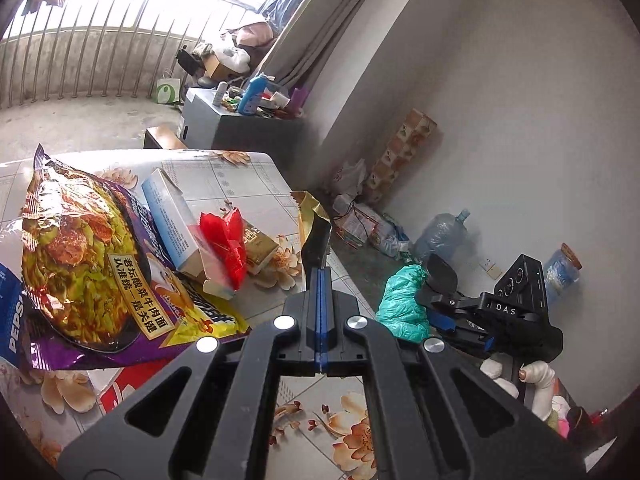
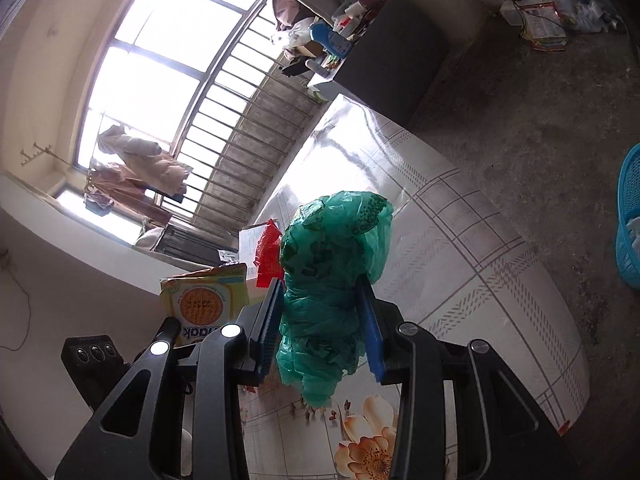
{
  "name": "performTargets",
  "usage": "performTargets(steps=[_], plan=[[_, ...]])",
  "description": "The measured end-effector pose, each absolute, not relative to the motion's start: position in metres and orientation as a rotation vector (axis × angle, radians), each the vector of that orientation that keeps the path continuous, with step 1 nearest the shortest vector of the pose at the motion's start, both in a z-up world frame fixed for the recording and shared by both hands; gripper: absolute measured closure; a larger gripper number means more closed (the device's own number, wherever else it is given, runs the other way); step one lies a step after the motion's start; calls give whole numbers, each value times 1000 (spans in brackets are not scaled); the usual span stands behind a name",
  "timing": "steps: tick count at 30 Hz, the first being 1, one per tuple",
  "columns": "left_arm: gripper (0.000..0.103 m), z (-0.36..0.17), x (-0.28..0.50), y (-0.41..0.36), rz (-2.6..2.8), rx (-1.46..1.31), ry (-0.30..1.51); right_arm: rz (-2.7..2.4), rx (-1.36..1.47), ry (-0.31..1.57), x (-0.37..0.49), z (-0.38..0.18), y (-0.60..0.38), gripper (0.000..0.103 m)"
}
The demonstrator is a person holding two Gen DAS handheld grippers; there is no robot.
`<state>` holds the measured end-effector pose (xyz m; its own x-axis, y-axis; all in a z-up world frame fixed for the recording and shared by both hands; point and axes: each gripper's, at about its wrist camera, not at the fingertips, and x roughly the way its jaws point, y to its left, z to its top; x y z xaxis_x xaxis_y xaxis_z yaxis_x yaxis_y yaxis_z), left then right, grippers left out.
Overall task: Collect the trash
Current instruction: 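Carry both items over the blue basket and open both tools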
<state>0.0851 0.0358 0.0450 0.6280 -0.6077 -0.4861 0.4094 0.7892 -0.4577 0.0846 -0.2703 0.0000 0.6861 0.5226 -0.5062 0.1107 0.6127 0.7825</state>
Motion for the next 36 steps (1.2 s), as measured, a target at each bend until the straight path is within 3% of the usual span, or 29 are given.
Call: performTargets(steps=[16, 29, 36], plan=[[103, 60, 102, -125, -915, -190, 757, -205, 988, 555, -41, 0, -414, 67], [103, -6, 106, -344, -1098, 99, 955, -481, 1095, 615, -60, -93, -510, 66], [103, -61, 108, -426, -1123, 233, 1028, -565, 1095, 686, -41, -140, -558, 66]])
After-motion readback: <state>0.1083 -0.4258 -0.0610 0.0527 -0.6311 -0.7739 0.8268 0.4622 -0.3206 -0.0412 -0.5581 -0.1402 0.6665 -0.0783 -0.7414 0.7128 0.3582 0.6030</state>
